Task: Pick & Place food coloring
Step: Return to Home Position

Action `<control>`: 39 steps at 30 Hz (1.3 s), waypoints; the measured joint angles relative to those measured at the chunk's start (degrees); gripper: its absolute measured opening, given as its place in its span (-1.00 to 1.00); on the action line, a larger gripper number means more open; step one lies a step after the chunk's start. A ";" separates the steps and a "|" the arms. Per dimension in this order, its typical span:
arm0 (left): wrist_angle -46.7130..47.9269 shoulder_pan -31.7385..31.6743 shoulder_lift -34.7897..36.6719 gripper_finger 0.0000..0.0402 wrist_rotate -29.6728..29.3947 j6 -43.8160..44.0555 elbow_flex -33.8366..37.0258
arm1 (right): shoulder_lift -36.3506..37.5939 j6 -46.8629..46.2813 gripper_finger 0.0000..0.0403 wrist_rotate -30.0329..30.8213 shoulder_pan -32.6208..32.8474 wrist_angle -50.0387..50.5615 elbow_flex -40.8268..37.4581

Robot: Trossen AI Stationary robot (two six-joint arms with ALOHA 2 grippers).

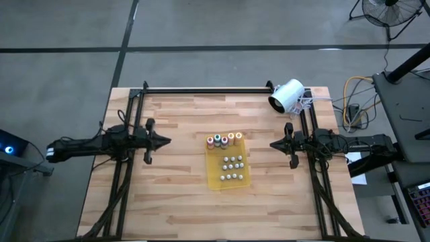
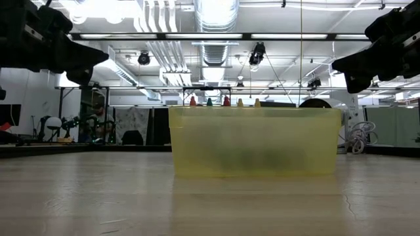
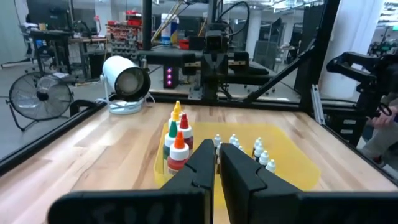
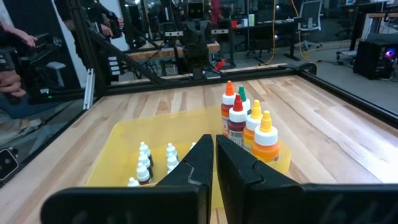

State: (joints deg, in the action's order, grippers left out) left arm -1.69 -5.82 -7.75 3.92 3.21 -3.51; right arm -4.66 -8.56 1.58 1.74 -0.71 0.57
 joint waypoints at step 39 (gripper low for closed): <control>0.35 0.00 2.06 -1.00 0.43 -0.07 3.06 | 0.01 0.00 -0.94 -0.01 0.00 0.00 0.01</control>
State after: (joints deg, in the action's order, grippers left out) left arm -1.33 -5.82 -5.69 4.36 3.13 -0.45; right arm -4.64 -8.56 1.57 1.74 -0.71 0.58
